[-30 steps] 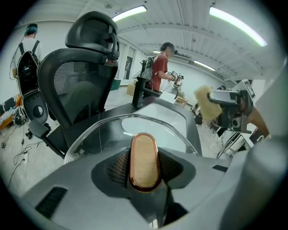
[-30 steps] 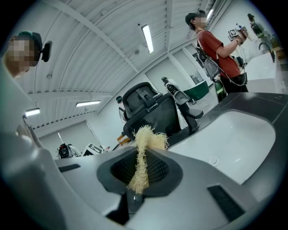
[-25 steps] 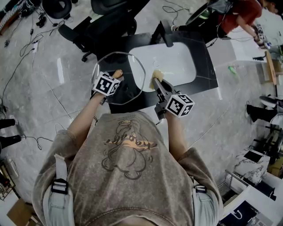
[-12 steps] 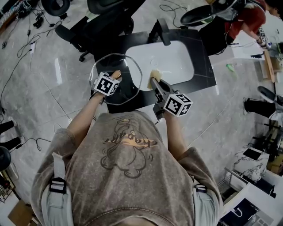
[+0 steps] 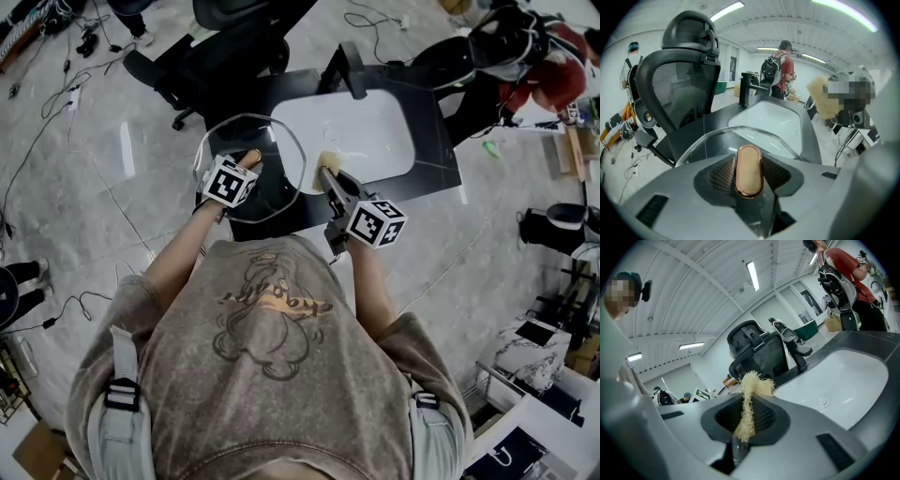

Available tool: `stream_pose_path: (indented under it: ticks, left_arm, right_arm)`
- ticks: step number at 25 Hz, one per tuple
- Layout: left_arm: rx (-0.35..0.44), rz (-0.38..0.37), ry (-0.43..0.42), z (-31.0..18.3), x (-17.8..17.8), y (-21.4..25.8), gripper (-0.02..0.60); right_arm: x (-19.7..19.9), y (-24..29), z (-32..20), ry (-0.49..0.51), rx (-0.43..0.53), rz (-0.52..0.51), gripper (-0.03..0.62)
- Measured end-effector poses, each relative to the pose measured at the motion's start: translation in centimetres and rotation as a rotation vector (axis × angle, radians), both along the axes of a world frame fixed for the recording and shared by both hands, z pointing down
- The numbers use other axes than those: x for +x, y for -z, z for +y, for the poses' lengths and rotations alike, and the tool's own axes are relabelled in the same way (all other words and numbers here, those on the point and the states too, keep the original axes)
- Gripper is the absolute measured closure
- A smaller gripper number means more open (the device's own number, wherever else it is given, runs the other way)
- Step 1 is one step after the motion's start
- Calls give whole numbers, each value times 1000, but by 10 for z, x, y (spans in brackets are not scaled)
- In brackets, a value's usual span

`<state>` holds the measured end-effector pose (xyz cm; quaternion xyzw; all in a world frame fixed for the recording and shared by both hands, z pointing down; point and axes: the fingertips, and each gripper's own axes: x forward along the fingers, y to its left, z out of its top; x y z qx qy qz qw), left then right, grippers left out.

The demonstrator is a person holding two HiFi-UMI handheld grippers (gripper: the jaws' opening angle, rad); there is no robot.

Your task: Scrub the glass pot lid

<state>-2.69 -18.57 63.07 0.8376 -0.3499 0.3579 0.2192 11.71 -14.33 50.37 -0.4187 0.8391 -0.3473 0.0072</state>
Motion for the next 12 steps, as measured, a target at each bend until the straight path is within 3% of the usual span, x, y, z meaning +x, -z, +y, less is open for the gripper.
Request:
stream_pose_path:
  ticks: [4,5,6,12]
  left_arm:
    - [62,66,30,-4,0,31,410]
    - [78,89,37,-4,0,42,461]
    - [94,111,40,-4,0,53,553]
    - [231,245,-33,5,12,126,565]
  right_arm:
    - [-2,1,0,3,2,-2,554]
    - [-2,2,1,5,5,-1,554]
    - [-3,4,2,8,9,2,554]
    - [-8,25,4,29,90,66,554]
